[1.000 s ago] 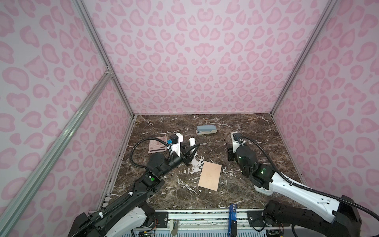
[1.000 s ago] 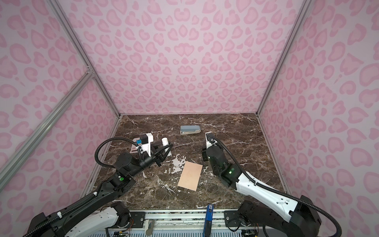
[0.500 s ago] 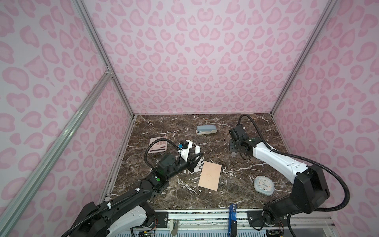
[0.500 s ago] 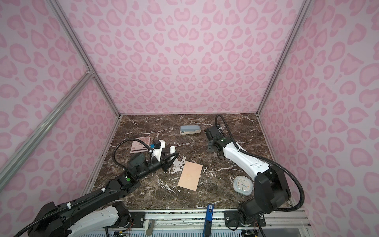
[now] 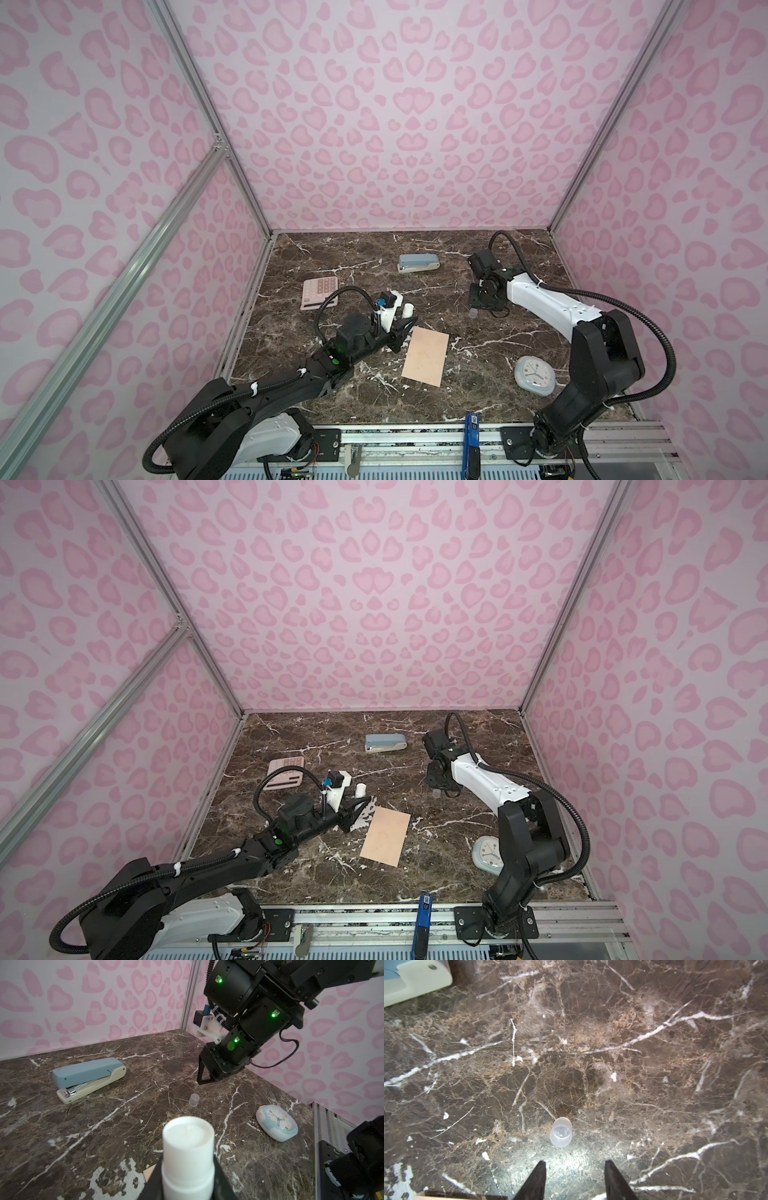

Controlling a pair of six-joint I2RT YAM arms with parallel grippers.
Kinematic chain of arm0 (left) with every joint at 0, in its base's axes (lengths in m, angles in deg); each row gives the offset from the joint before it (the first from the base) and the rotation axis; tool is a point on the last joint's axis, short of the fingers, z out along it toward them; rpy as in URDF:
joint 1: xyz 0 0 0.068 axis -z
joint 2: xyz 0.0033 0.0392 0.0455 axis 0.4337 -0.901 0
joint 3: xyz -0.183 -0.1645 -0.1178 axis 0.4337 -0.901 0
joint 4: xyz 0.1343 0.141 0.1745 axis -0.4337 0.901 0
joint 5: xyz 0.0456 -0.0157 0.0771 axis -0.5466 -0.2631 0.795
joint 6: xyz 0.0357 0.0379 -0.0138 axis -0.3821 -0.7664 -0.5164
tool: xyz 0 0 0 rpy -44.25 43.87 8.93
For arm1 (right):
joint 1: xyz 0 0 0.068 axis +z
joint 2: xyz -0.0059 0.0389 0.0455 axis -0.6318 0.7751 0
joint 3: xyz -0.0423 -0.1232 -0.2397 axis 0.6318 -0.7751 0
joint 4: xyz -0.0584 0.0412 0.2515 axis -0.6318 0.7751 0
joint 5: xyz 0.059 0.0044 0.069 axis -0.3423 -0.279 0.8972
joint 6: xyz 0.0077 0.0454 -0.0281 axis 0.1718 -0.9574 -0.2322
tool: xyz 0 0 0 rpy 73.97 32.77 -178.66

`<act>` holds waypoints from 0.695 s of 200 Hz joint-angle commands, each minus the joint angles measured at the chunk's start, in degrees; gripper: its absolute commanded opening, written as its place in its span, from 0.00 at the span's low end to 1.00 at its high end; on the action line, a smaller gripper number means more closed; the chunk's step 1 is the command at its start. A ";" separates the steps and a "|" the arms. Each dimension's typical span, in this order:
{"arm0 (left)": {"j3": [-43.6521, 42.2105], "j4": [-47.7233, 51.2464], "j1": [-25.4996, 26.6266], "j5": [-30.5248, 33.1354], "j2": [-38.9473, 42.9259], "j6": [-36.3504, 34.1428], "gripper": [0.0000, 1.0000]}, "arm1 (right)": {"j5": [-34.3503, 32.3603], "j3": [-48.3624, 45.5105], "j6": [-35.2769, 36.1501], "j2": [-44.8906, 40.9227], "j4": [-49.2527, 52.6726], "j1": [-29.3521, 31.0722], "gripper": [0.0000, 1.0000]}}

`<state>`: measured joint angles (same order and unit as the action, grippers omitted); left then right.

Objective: Place the letter into the envelope and seal it
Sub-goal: 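Lower the right gripper and grasp the small clear cap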

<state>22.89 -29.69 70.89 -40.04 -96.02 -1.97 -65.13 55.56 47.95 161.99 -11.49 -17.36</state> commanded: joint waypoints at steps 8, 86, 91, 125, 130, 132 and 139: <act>0.67 -6.27 0.54 -0.72 -1.95 -1.48 0.04 | 1.30 0.32 -0.61 0.98 1.45 -0.67 0.48; 1.56 -7.76 0.88 -1.73 -5.07 -1.56 0.04 | 5.86 0.34 -1.39 3.07 0.79 -2.71 0.46; 1.59 -7.79 0.96 -1.73 -5.15 -1.63 0.04 | 6.20 0.46 -1.38 3.32 0.76 -2.73 0.46; 1.45 -8.01 1.00 -1.81 -5.57 -1.42 0.04 | 6.85 1.44 -1.45 5.44 0.53 -2.76 0.45; 1.39 -7.96 1.04 -1.82 -5.65 -1.42 0.04 | 6.94 1.61 -1.42 5.72 0.54 -2.75 0.45; 1.43 -7.92 1.04 -1.86 -5.70 -1.41 0.04 | 7.07 1.60 -1.44 5.84 0.55 -2.80 0.45; 1.47 -7.75 1.02 -1.87 -5.72 -1.50 0.04 | 7.16 1.85 -1.39 6.27 0.51 -2.78 0.45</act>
<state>23.97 -34.72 71.90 -41.32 -101.44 -3.21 -58.47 56.83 46.97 166.99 -10.88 -20.11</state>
